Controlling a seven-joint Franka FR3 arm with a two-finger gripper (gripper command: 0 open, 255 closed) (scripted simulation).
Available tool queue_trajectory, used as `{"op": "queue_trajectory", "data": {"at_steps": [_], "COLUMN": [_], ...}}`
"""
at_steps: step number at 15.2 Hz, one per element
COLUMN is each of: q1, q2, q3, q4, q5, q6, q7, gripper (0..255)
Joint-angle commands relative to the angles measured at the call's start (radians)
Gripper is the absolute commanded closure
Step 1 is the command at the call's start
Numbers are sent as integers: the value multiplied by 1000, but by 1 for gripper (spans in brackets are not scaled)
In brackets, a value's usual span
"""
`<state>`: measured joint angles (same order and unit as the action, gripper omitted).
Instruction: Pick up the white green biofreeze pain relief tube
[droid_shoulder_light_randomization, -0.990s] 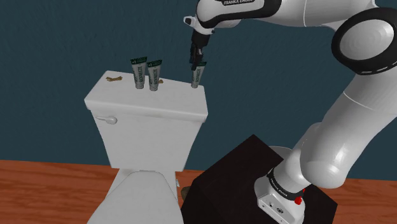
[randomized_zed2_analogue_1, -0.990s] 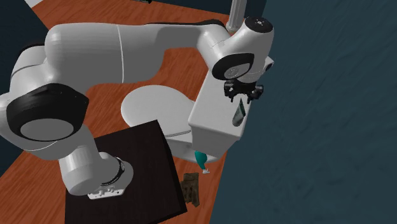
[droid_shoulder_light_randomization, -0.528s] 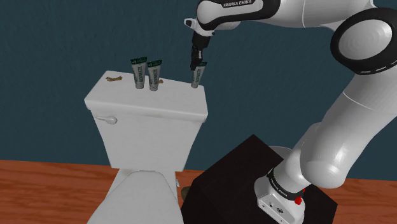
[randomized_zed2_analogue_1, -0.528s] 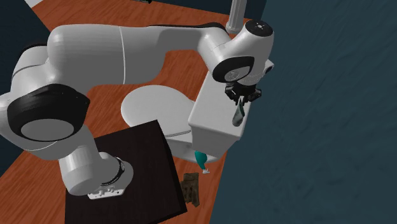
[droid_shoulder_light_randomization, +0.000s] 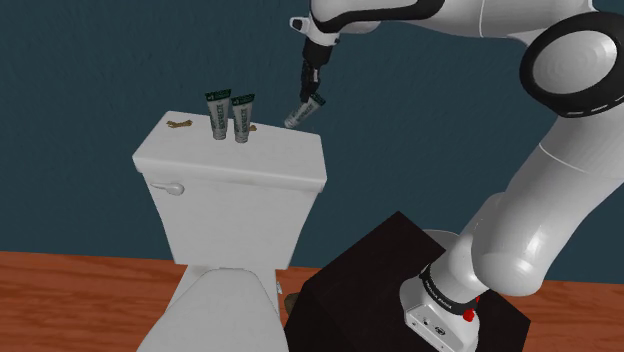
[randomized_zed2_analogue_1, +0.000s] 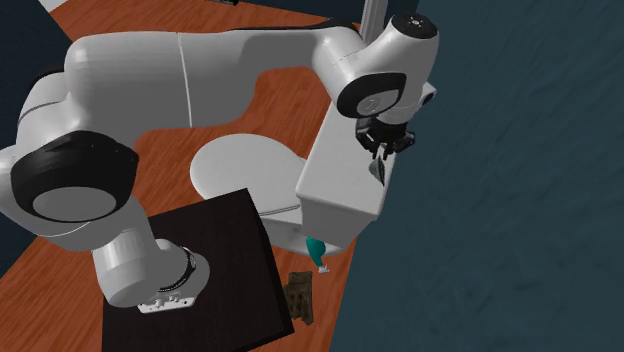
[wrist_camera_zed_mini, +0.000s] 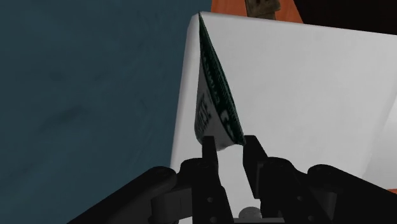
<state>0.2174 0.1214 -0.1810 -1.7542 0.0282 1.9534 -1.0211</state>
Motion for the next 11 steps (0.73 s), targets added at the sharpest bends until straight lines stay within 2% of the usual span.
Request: {"op": "queue_trajectory", "data": {"at_steps": [1, 9, 11], "q1": [-1, -2, -2], "q2": [-2, -4, -4], "q3": [-1, -2, -2], "q4": [24, 130, 132], "q5": [0, -1, -1], "q6": [-26, -133, -135], "q7": [-1, 0, 0], "gripper": [255, 255, 255]}}
